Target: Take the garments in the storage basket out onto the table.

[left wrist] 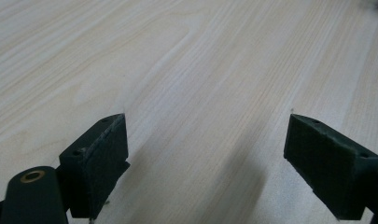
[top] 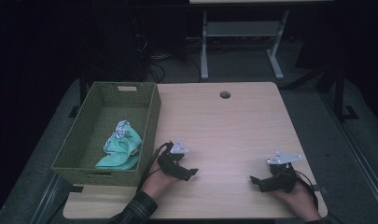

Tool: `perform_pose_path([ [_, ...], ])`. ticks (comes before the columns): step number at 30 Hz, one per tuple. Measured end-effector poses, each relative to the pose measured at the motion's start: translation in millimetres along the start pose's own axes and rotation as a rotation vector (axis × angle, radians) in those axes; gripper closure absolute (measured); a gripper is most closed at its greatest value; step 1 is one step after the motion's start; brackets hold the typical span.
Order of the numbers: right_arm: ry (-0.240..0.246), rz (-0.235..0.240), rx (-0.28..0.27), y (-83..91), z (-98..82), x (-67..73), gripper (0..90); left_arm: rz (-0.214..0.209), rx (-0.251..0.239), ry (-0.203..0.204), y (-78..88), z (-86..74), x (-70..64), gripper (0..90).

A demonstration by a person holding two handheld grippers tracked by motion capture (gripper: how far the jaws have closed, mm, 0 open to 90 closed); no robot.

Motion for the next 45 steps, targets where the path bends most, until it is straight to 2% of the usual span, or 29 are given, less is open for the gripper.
perform_pose_path([
  [4,-0.001,0.0,-0.001,-0.1,0.0,0.1,0.2,-0.01,-0.017,0.013,3.5,2.9,-0.6,13.4],
  [20,-0.002,0.0,-0.002,-0.2,0.0,0.1,0.2,-0.02,-0.022,0.011,9.9,9.5,-1.1,13.4],
  [24,-0.001,0.0,-0.001,-0.2,0.0,0.1,0.1,-0.012,-0.03,0.004,11.8,11.4,-0.4,13.4],
  [30,-0.001,0.0,-0.002,-0.2,0.0,0.1,0.2,-0.018,-0.04,0.013,15.4,14.5,0.1,13.5],
  [36,-0.001,0.0,-0.001,-0.2,0.0,0.1,0.2,-0.023,-0.021,0.022,16.4,15.3,-0.3,13.5],
  [45,-0.001,0.0,-0.001,-0.2,0.0,0.1,0.2,-0.021,-0.025,0.023,21.7,20.2,-1.8,13.5],
])
Point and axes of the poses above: each handheld gripper's, and its own axes: y roughly backward along the jaws, z roughly out of its top, x roughly to its left, the point moved 6 cm from there along -y, roughly forward along the jaws, and after that the axes turned 5 degrees about y, right-handed, at the moved point
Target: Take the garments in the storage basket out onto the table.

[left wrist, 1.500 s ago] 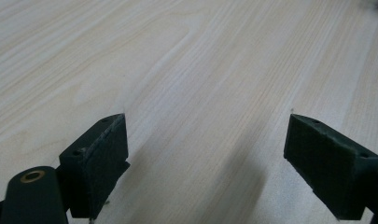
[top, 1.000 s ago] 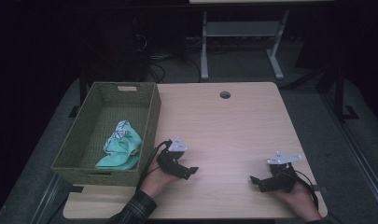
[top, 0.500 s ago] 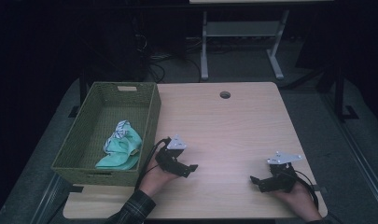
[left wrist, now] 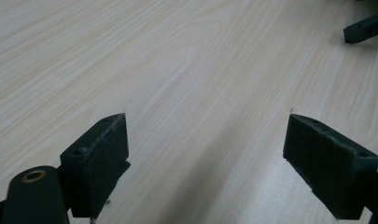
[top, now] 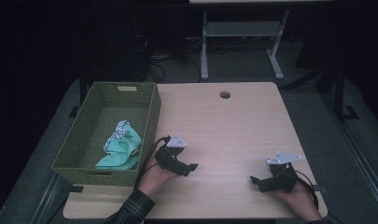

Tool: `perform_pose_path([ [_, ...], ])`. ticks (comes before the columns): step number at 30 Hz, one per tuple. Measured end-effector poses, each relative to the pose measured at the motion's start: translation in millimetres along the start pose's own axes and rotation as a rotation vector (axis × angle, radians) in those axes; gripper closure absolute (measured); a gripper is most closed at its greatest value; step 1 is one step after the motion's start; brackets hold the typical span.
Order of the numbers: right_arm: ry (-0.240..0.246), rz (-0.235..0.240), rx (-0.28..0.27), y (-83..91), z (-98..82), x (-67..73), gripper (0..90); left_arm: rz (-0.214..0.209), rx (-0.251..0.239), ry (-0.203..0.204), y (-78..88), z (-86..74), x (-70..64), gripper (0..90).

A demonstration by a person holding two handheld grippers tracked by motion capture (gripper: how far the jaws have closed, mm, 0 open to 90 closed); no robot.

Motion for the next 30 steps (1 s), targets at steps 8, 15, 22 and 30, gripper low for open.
perform_pose_path([
  [8,-0.001,0.0,0.0,0.0,0.0,0.0,0.2,-0.006,-0.004,0.006,3.0,3.9,-1.6,13.6],
  [15,0.0,-0.001,0.0,0.0,0.0,0.0,0.2,-0.01,0.004,0.008,7.5,8.2,-1.4,13.6],
  [22,-0.001,0.0,0.0,0.0,0.0,0.0,0.2,-0.007,0.015,0.0,10.1,11.6,-1.5,13.8],
  [30,0.0,0.0,-0.001,-0.1,0.0,0.0,0.1,-0.021,0.02,0.006,13.4,16.3,-1.7,13.8],
])
Point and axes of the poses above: each handheld gripper's, and its own axes: y roughly backward along the jaws, z roughly out of its top, x roughly to its left, the point moved 6 cm from there along -y, roughly forward along the jaws, and after that the axes turned 5 degrees about y, right-handed, at the moved point
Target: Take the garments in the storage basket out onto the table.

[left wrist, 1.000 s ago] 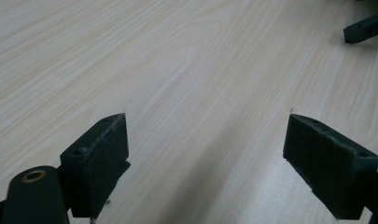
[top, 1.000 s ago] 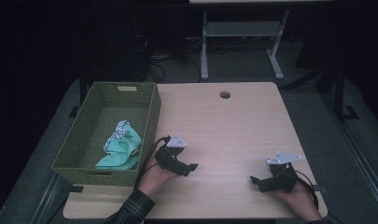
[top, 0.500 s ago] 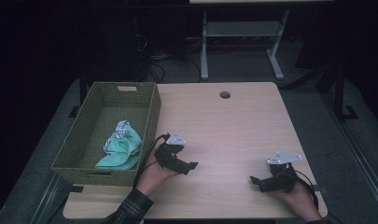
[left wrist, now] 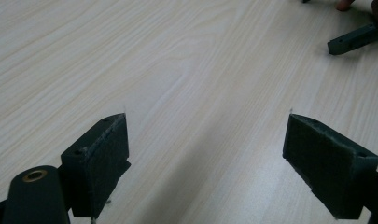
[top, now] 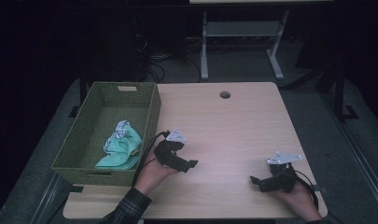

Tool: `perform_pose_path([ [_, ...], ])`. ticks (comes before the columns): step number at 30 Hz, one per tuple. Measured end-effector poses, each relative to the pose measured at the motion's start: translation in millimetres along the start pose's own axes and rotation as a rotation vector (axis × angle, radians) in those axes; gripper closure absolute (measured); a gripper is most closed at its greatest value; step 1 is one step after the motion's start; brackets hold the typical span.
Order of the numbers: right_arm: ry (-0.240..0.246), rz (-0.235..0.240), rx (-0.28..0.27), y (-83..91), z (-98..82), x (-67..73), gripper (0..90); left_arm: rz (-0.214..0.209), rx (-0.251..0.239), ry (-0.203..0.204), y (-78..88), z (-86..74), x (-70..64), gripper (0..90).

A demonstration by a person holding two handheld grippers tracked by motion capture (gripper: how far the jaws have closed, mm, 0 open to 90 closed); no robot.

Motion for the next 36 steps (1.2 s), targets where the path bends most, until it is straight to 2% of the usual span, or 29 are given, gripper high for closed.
perform_pose_path([
  [5,0.0,0.0,0.001,0.0,0.0,0.0,0.2,-0.001,0.001,-0.002,4.2,3.9,-0.1,13.8],
  [6,0.0,0.0,0.0,0.0,0.0,0.0,0.1,-0.004,-0.011,-0.001,4.5,5.3,0.0,13.8],
  [14,0.0,0.0,0.001,0.0,0.0,0.0,0.2,-0.017,-0.001,-0.007,9.0,9.5,-1.2,13.8],
  [16,0.0,0.0,0.001,0.1,0.0,0.0,0.1,-0.021,-0.014,0.008,11.7,13.3,-2.3,13.8],
  [19,0.0,0.0,0.0,0.0,0.0,0.0,0.1,-0.012,-0.004,-0.012,15.8,16.7,-1.1,13.8],
  [25,0.0,0.0,0.0,0.0,0.0,0.0,0.1,-0.013,-0.017,0.002,22.8,20.7,2.4,13.8],
  [33,0.0,0.0,0.0,0.0,0.0,0.0,0.2,-0.022,-0.011,-0.012,30.5,25.4,3.9,13.8],
  [34,0.0,0.0,0.0,0.0,0.0,0.0,0.2,-0.024,-0.024,-0.003,33.0,27.8,3.2,13.8],
  [36,0.0,0.0,0.0,0.0,0.0,0.0,0.2,-0.029,-0.013,-0.014,36.9,29.3,4.5,14.1],
])
Point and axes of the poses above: each handheld gripper's, and its own axes: y roughly backward along the jaws, z roughly out of its top, x roughly to its left, the point moved 6 cm from there along -y, roughly forward along the jaws, and after that the axes turned 5 degrees about y, right-handed, at the moved point
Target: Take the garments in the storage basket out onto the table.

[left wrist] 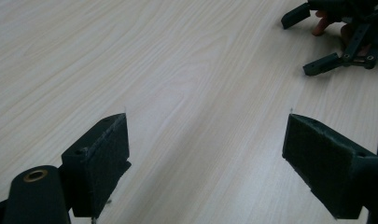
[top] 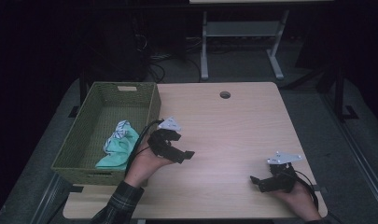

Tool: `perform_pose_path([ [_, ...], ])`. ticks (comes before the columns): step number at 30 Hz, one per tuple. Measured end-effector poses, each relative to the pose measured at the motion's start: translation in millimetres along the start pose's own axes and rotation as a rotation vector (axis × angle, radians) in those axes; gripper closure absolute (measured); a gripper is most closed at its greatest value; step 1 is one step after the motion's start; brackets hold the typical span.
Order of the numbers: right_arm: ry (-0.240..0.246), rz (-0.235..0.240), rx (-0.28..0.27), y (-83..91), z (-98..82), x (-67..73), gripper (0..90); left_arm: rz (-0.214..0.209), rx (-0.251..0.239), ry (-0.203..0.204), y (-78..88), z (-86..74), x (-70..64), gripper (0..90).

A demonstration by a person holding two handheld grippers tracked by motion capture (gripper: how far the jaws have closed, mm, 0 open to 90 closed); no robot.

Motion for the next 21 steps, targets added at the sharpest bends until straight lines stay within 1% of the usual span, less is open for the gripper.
perform_pose_path([
  [4,0.0,0.0,0.0,0.0,0.0,0.0,0.2,-0.008,0.008,0.013,2.8,1.4,1.5,14.1],
  [5,0.0,0.0,0.0,0.0,0.0,0.0,0.2,-0.006,0.021,0.008,4.3,1.7,3.9,14.1],
  [9,-0.001,0.001,0.0,0.0,0.0,0.0,0.1,-0.002,0.036,-0.002,8.4,2.5,7.7,14.1],
  [16,0.001,0.0,0.003,0.2,-0.1,-0.1,0.1,0.003,0.025,-0.027,19.9,5.2,10.1,14.3],
  [20,0.004,-0.003,0.002,-0.1,0.2,-0.7,0.1,0.004,0.017,-0.024,25.1,4.6,12.6,14.3],
  [21,0.005,-0.002,0.001,-0.2,0.3,-0.7,0.1,0.005,0.02,-0.029,27.1,4.0,14.2,14.3],
])
Point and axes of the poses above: each handheld gripper's, and its own axes: y roughly backward along the jaws, z roughly out of its top, x roughly to its left, the point moved 6 cm from there along -y, roughly forward along the jaws, and after that the axes turned 5 degrees about y, right-handed, at the moved point
